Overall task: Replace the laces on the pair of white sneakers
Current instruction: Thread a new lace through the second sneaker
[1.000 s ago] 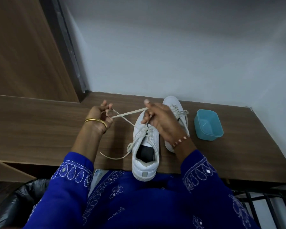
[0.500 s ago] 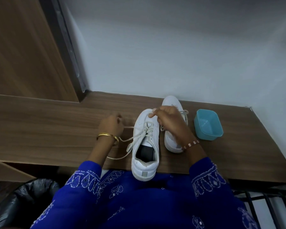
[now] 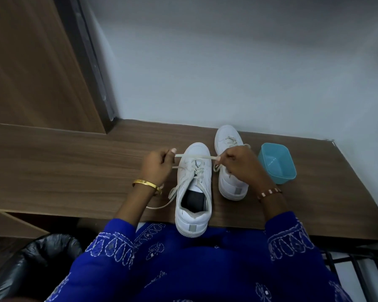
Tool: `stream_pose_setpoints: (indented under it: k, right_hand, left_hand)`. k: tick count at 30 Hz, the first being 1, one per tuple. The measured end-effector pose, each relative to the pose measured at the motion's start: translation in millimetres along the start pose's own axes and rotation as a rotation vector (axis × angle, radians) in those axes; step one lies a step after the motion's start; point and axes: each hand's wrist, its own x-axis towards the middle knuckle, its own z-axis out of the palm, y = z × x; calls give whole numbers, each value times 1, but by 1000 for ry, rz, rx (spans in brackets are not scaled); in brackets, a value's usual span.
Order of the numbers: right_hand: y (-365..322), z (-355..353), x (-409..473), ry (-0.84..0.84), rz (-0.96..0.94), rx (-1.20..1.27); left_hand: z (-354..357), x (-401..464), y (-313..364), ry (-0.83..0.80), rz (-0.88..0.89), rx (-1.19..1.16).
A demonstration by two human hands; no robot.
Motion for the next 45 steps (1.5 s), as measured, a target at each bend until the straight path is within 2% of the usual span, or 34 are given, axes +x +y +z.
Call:
stream_pose_setpoints:
  k: [2, 6, 11, 15, 17, 22, 25, 28, 31, 36, 39, 45]
  right_hand:
    - [6, -3, -3, -16, 11, -10]
    - [8, 8, -9, -30, 33, 51]
    - [-4, 31, -16, -44, -75, 186]
    - [-6, 38, -17, 129, -137, 54]
    - [-2, 40, -16, 164, -142, 35]
    - [12, 51, -15, 197, -125, 95]
    - [27, 61, -12, 205, -45, 104]
    - [40, 76, -17, 106, -1, 80]
    - [50, 92, -25, 35, -71, -9]
    - [57, 95, -25, 100, -156, -78]
    - [62, 91, -20, 75, -131, 29]
    - [66, 91, -21, 83, -127, 127]
  left_hand:
    - [-2, 0, -3, 18, -9, 42]
    - [3, -6, 3, -84, 22, 150]
    - [16, -21, 23, -139, 156, 37]
    - [22, -26, 28, -239, 80, -105]
    - [23, -27, 27, -260, 45, -110]
    - [28, -25, 23, -248, 39, 18]
    - [26, -26, 16, -240, -16, 59]
    - [25, -25, 7, -219, -88, 100]
    - [27, -26, 3, -229, -110, 154]
    - [35, -31, -5, -271, -64, 200]
    - [40, -34, -2, -271, -75, 216]
    - [50, -40, 6, -214, 21, 503]
